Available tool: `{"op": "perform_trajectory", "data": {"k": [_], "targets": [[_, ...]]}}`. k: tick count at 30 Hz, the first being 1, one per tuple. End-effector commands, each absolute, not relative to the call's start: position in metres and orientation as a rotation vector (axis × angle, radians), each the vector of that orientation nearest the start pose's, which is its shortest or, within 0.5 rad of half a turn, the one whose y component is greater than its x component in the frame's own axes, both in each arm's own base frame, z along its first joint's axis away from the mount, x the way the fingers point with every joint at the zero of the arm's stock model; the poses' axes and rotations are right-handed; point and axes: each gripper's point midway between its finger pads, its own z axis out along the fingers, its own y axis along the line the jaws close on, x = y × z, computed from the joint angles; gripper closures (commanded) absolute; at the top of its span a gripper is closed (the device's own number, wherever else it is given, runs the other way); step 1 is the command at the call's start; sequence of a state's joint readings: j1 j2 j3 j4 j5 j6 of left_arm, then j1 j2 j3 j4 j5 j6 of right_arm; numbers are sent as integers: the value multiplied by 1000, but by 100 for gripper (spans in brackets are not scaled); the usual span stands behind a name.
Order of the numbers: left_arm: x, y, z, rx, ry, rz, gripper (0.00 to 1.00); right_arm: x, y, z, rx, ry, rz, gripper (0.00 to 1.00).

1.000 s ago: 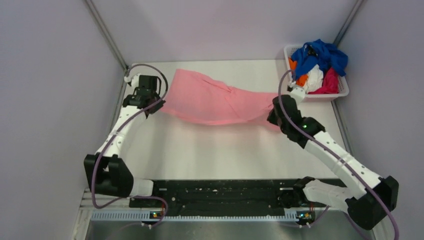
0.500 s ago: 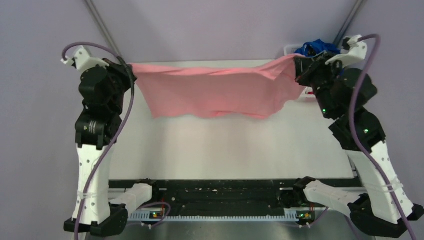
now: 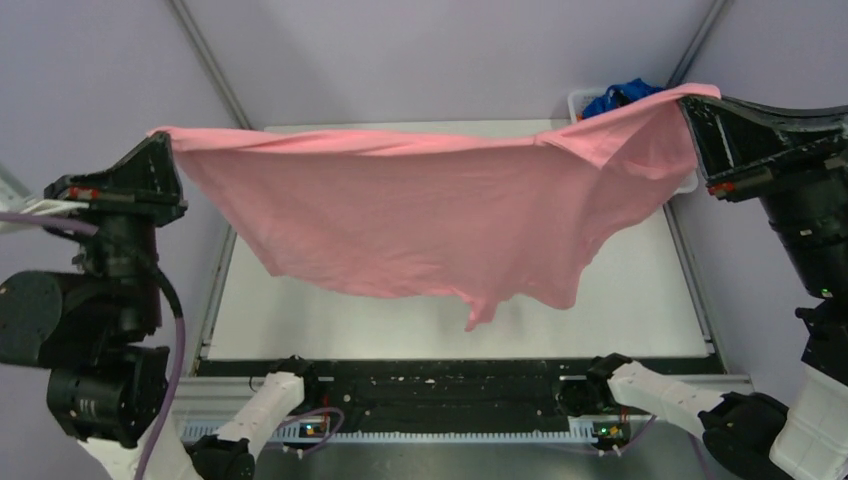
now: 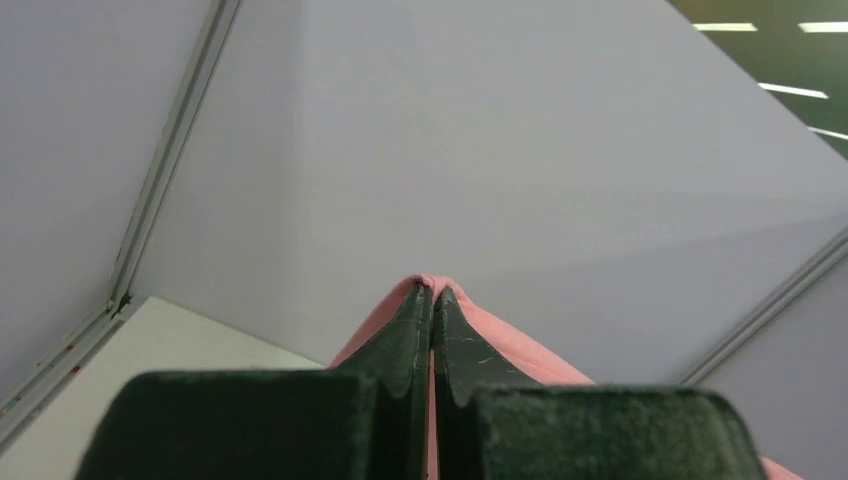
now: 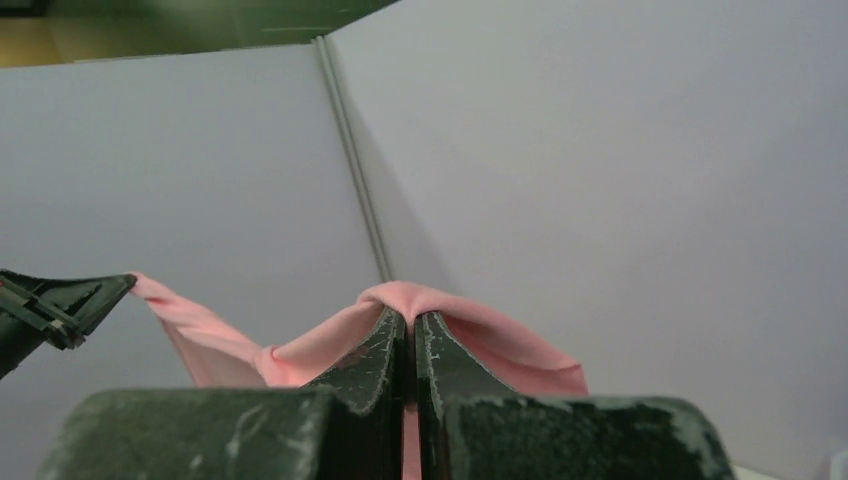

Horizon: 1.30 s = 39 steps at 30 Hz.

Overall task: Fold and stack the t-shirts
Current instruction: Flatten out the tshirt

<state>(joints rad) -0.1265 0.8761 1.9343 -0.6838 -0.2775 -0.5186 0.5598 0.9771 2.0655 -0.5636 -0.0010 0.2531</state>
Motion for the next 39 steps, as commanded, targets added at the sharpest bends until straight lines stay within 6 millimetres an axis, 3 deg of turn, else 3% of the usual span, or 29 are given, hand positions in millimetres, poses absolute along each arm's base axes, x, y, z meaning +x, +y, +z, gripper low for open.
{"op": "perform_trajectory", "data": {"k": [1, 5, 8, 12, 14, 17, 23, 26, 29, 32, 34, 35, 37, 38, 39], "targets": [[134, 9, 635, -430, 1044, -405, 100, 104, 100, 682, -268, 986, 779, 100], [136, 4, 634, -406, 1056, -425, 100, 106, 97, 680, -259, 985, 766, 100], [156, 3, 625, -420, 1099, -409, 100, 120, 100, 675, -243, 1003, 740, 100], [206, 7, 591, -499, 1189, -352, 100, 170, 106, 647, -175, 1103, 639, 100], [239, 11, 563, -551, 1252, -305, 100, 209, 111, 617, -123, 1184, 551, 100], [299, 19, 496, -661, 1397, -192, 100, 268, 110, 565, -23, 1295, 381, 100], [410, 20, 322, -799, 1729, 16, 100, 373, 99, 427, 189, 1457, -11, 98], [453, 13, 250, -808, 1865, 55, 100, 422, 131, 336, 110, 1607, -7, 96], [488, 15, 191, -844, 1964, 133, 100, 461, 160, 267, 68, 1702, 95, 92], [524, 27, 154, -877, 2028, 212, 87, 506, 173, 221, 84, 1784, 120, 81], [545, 36, 129, -895, 2092, 281, 61, 542, 171, 198, 111, 1837, 112, 71], [554, 39, 143, -900, 2082, 286, 45, 560, 175, 188, 109, 1863, 122, 65], [569, 43, 147, -889, 2088, 300, 5, 590, 171, 173, 141, 1938, 139, 54], [573, 41, 157, -879, 2082, 289, 2, 597, 172, 166, 145, 1981, 147, 50], [574, 40, 167, -868, 2070, 268, 2, 599, 173, 165, 146, 2004, 149, 39]]}}
